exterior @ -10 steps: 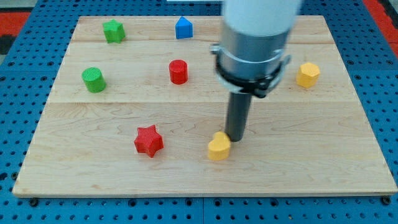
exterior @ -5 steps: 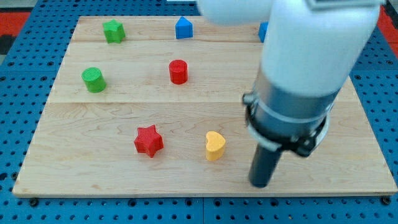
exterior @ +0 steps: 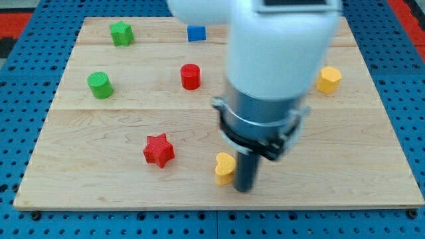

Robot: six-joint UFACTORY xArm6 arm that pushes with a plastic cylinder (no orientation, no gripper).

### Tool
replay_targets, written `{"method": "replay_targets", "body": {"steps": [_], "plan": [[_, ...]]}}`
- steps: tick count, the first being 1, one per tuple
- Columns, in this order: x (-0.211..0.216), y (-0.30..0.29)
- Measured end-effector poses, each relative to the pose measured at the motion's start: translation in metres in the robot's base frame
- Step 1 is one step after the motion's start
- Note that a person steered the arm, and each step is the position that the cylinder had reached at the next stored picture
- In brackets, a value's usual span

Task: Move the yellow heart to the left of the red circle

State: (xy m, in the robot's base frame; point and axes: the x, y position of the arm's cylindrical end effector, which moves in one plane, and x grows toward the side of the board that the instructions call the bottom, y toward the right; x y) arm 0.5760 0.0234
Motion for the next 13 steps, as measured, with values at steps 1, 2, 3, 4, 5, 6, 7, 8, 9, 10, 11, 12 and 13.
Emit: {"method": "replay_targets", "body": {"steps": [1,2,3,4,5,6,7,8,9,10,11,12,13], "plan": [[-0.031,-0.020],[-0.031,-0.046],[-0.005,-0.037],[-0.016,-0.061],[-0.053,-0.054],[-0.099,-0.074],[-0.110,-0.056],[-0.107,-0.023],[-0.086,0.006],[-0.053,0.001],[-0.054,-0.062],[-0.072,-0.125],[-0.092,-0.173]]}}
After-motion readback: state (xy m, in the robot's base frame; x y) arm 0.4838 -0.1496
